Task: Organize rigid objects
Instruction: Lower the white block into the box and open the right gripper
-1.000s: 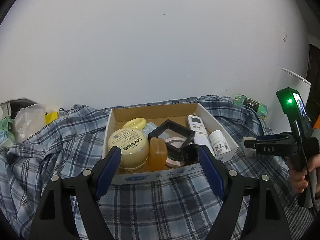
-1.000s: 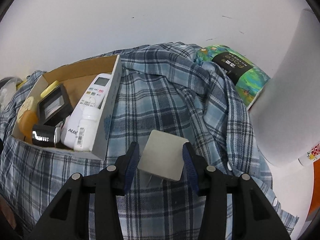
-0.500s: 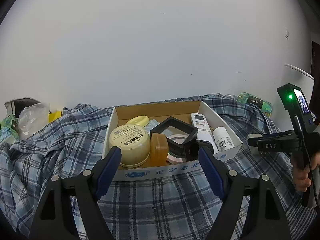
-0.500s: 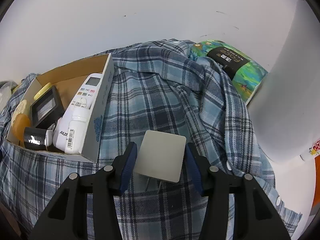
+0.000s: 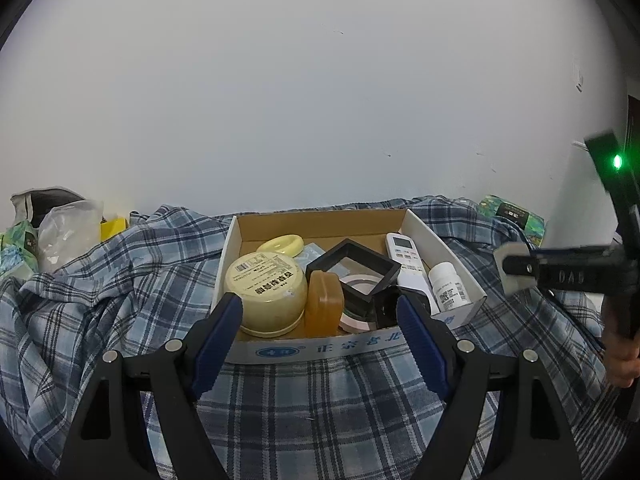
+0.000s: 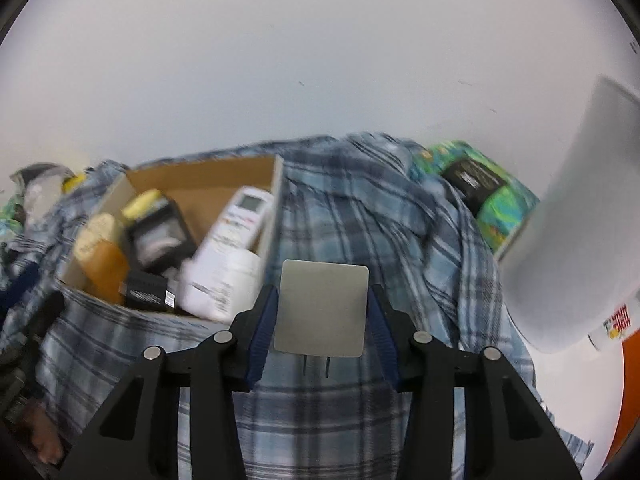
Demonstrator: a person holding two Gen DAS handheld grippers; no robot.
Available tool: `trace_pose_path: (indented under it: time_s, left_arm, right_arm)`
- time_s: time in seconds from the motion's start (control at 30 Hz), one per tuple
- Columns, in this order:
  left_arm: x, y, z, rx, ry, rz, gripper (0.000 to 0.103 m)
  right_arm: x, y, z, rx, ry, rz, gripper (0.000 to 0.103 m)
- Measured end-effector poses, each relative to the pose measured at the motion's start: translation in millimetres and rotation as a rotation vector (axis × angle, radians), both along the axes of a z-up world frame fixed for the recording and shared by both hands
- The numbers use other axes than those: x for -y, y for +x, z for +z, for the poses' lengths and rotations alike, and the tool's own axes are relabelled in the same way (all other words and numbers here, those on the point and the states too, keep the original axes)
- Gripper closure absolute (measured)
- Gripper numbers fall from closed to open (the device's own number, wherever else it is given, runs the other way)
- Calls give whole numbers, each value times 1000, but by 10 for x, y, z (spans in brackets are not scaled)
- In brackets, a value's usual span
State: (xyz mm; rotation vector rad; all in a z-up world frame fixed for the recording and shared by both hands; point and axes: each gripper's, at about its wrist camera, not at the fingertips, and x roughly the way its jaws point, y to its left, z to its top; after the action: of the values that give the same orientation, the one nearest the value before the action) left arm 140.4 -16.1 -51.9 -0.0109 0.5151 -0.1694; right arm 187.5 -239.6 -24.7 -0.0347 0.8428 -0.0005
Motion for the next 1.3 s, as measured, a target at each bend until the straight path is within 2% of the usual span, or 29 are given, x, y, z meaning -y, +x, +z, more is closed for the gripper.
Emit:
trace_pose_path:
  time_s: [0.23,0.47,0.7,0.93,1.17,1.3]
  left_arm:
    - [-58,39,-12,-14,-6,23,22]
    - [-71,31,-8,-1,-12,21,22]
    - [-68,29,-7,4,-15,23,22]
    - [-9,-38,13,34,5,15,22]
    - [-70,-40,20,44,-9,28,22]
    - [-136,-116,109,92,-26,60,22]
  right_arm:
    - [-461,193,121,11,36,84,58]
    - [-758,374,-72,-33,62,117,58]
    - [-805,447,-161,-30,56,125,59]
    - [-769,305,-27,50,-8,131,58]
    - [-685,90,49,77,20,130,56]
    - [-641,-55,100,106,28,121,55]
